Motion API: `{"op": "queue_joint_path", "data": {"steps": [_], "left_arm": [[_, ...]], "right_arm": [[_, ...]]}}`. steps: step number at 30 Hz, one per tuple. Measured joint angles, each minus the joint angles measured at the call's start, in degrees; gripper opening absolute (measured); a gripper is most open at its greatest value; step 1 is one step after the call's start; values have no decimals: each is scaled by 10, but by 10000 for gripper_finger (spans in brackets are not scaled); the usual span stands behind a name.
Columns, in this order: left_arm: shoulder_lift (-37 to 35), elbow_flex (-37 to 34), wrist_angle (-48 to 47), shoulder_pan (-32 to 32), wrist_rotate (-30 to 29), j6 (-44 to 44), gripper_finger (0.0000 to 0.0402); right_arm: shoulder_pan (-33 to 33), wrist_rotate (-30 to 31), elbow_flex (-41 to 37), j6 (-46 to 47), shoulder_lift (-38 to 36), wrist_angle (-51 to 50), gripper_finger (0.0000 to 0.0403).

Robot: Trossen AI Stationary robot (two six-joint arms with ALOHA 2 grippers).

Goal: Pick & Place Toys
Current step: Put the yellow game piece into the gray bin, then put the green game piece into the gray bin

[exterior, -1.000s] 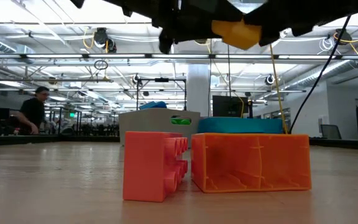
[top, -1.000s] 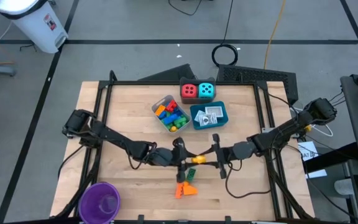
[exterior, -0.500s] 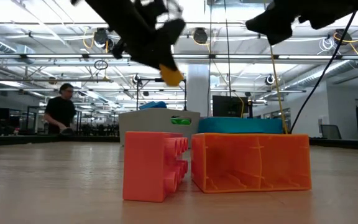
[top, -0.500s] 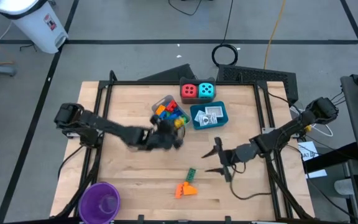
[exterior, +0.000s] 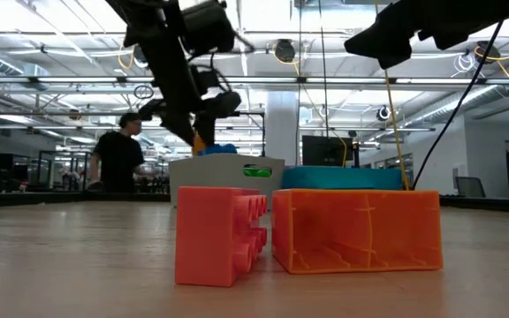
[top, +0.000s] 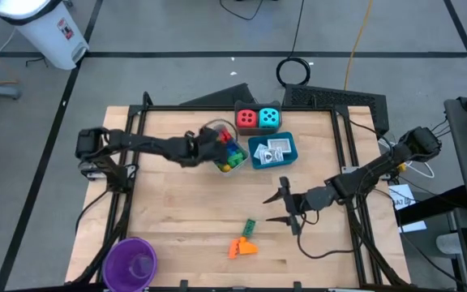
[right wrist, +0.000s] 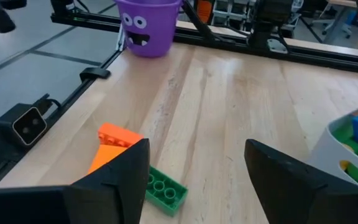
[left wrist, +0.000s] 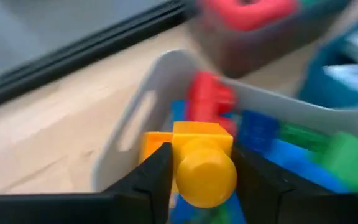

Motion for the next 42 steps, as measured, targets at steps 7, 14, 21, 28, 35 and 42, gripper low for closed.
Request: {"op": "queue_joint_path", "data": {"steps": [7,14,21,28,35,42], "left_arm": [[0,0,-20,34,103,10,280],[-8,0,-12,1,105,25,351],[-13,0,1,-113,5,27,373],[-18,0,30,-194,-64,5,374],[-34,0,115,-209,-37,72,374],[-33,0,145,-204,-10,111,374]], "right_arm": [[0,0,0,0,0,2,243],[0,0,0,3,0,2,246],[17,0,0,4,4,-1,243],[39,-7,0,0,93,104,243],[-2,-117,53,-15,245,135,243],[-38,-155,118,-59,344,71,242]]}}
